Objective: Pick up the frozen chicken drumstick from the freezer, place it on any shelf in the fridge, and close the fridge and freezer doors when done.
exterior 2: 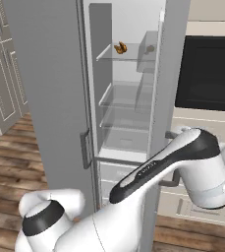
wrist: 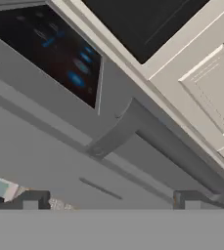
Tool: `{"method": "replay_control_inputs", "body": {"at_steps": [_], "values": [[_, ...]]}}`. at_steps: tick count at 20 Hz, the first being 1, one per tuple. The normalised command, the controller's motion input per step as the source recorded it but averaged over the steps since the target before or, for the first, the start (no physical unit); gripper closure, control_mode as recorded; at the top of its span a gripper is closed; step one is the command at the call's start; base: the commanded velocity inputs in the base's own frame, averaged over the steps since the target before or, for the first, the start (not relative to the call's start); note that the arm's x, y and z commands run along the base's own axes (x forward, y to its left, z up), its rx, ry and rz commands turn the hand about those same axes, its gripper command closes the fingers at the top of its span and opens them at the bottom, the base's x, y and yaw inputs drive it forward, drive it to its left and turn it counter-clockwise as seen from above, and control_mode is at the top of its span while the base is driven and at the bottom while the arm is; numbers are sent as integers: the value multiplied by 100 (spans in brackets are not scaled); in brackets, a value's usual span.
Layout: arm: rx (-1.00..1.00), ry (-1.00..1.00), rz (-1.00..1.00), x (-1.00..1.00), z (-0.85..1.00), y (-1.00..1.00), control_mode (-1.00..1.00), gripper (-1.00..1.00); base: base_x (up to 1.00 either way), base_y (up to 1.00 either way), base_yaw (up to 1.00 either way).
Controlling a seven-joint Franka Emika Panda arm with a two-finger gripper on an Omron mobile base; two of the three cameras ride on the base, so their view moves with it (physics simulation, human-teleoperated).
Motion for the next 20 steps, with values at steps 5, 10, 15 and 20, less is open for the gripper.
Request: {"method": "replay_control_inputs", "body": {"at_steps": [5,10,15,20], "values": [[19,-3,0,100,0,-52,-100,-100,0,0,0],[12,-1,0,72,0,-30,-100,-100,0,0,0],[4,-1,0,3,0,-7,-100,-100,0,0,0],[0,-4,0,31,0,5,-100,-100,0,0,0]]}}
